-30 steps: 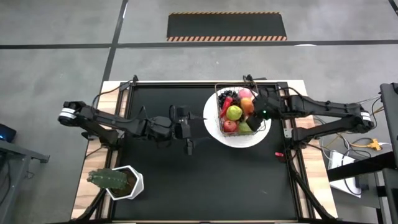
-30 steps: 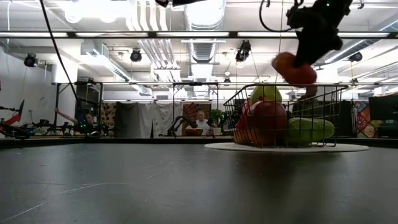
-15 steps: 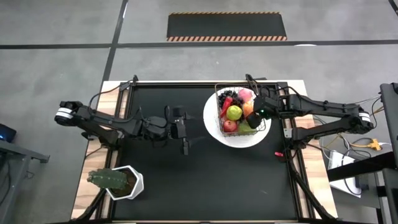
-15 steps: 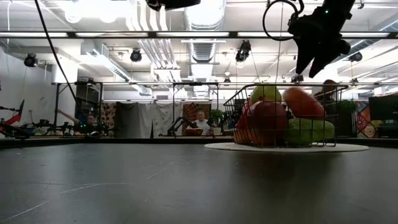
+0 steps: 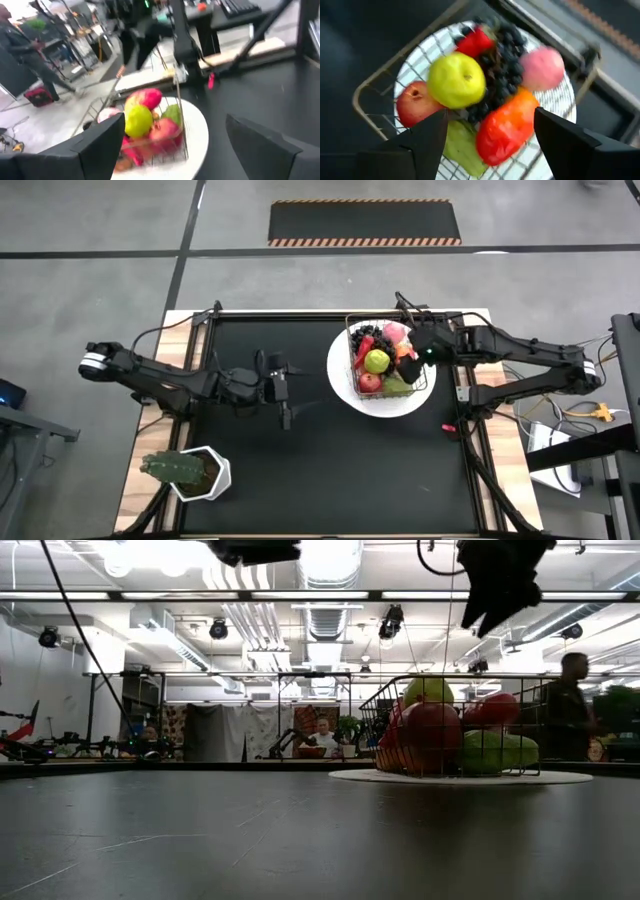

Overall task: Build produce basket
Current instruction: Return to Home Position

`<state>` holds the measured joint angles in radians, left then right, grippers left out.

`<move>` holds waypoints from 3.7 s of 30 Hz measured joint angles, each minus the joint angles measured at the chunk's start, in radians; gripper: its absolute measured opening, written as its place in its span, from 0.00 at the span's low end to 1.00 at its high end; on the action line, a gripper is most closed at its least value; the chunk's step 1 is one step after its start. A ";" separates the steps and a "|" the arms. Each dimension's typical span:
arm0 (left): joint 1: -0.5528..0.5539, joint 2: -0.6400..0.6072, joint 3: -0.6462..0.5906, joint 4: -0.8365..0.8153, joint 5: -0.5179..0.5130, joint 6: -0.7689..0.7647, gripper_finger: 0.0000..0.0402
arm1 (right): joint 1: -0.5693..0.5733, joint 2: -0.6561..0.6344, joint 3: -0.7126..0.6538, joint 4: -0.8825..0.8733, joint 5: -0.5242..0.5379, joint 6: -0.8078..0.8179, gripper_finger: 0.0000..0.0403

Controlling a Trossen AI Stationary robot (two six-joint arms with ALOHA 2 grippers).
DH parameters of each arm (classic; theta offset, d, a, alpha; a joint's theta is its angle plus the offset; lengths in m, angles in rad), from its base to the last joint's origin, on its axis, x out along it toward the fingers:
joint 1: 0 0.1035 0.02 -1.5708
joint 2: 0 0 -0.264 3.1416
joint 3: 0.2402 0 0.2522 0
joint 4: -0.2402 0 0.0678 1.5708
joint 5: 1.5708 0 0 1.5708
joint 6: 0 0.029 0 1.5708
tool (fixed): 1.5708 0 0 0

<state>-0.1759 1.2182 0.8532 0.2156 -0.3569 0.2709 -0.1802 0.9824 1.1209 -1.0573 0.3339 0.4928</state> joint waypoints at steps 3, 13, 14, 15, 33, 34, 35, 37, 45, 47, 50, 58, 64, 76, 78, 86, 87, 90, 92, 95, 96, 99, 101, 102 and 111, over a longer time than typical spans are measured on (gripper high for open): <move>0.000 -0.051 -0.012 -0.093 0.000 -0.003 0.81 | 0.037 -0.013 -0.017 0.118 0.006 -0.109 0.66; -0.016 -0.339 -0.231 -0.068 0.002 -0.066 0.79 | 0.269 -0.085 -0.346 0.916 -0.087 -0.614 0.51; -0.016 -0.366 -0.250 -0.069 0.002 -0.075 0.78 | 0.284 -0.085 -0.382 0.991 -0.091 -0.653 0.49; -0.016 -0.394 -0.268 -0.066 0.002 -0.081 0.77 | 0.293 -0.084 -0.417 1.060 -0.094 -0.689 0.48; -0.015 -0.800 -0.582 -0.049 0.001 -0.109 0.54 | 0.260 -0.277 -0.699 1.328 -0.159 -0.861 0.28; -0.015 -0.813 -0.598 -0.041 0.001 -0.108 0.53 | 0.260 -0.300 -0.710 1.324 -0.159 -0.872 0.27; -0.015 -0.830 -0.612 -0.040 0.001 -0.108 0.52 | 0.260 -0.321 -0.719 1.325 -0.159 -0.880 0.27; -0.015 -0.874 -0.638 -0.040 0.001 -0.107 0.51 | 0.259 -0.367 -0.739 1.329 -0.159 -0.901 0.25; -0.014 -1.023 -0.737 0.020 0.000 -0.098 0.48 | 0.171 -0.510 -0.847 1.431 -0.249 -0.953 0.16; -0.014 -1.057 -0.754 0.009 0.000 -0.098 0.48 | 0.141 -0.548 -0.869 1.436 -0.263 -0.952 0.14; -0.014 -1.106 -0.771 0.014 0.000 -0.095 0.48 | 0.109 -0.607 -0.908 1.437 -0.270 -0.938 0.11; -0.014 -1.199 -0.844 0.014 0.000 -0.051 0.48 | 0.080 -0.785 -1.008 1.436 -0.293 -0.930 0.07; -0.015 -1.171 -0.845 0.003 0.001 -0.053 0.48 | 0.081 -0.964 -1.093 1.469 -0.290 -0.957 0.07; -0.015 -1.111 -0.845 -0.016 0.004 -0.053 0.48 | 0.081 -0.953 -1.109 1.444 -0.325 -0.927 0.07; -0.015 -1.097 -0.845 -0.014 0.004 -0.053 0.48 | 0.081 -0.949 -1.109 1.448 -0.324 -0.936 0.07; -0.015 -1.051 -0.845 -0.015 0.004 -0.054 0.48 | 0.081 -0.946 -1.109 1.426 -0.323 -0.912 0.07; -0.015 -1.046 -0.845 -0.015 0.004 -0.054 0.48 | 0.081 -0.947 -1.109 1.428 -0.323 -0.912 0.07; -0.015 -1.030 -0.845 -0.015 0.004 -0.054 0.48 | 0.081 -0.947 -1.110 1.428 -0.323 -0.912 0.07; -0.015 -1.020 -0.846 -0.016 0.004 -0.054 0.48 | 0.081 -0.947 -1.110 1.428 -0.323 -0.912 0.07; -0.014 -1.005 -0.846 -0.015 0.005 -0.054 0.48 | 0.081 -0.947 -1.110 1.428 -0.323 -0.912 0.07; -0.014 -1.001 -0.846 -0.015 0.005 -0.054 0.48 | 0.081 -0.947 -1.110 1.428 -0.323 -0.912 0.07; -0.014 -0.987 -0.846 -0.015 0.005 -0.054 0.48 | 0.081 -0.947 -1.110 1.428 -0.323 -0.912 0.07; -0.014 -0.980 -0.846 -0.015 0.005 -0.054 0.48 | 0.081 -0.947 -1.110 1.428 -0.323 -0.912 0.07; -0.014 -0.976 -0.846 -0.015 0.005 -0.054 0.48 | 0.081 -0.947 -1.110 1.428 -0.323 -0.912 0.07; -0.014 -0.942 -0.846 -0.015 0.005 -0.054 0.48 | 0.081 -0.947 -1.110 1.428 -0.323 -0.912 0.07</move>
<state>-0.1902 0.2766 0.0067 0.2005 -0.3523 0.2165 -0.0990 0.0357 0.0109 0.3706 0.0109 -0.4191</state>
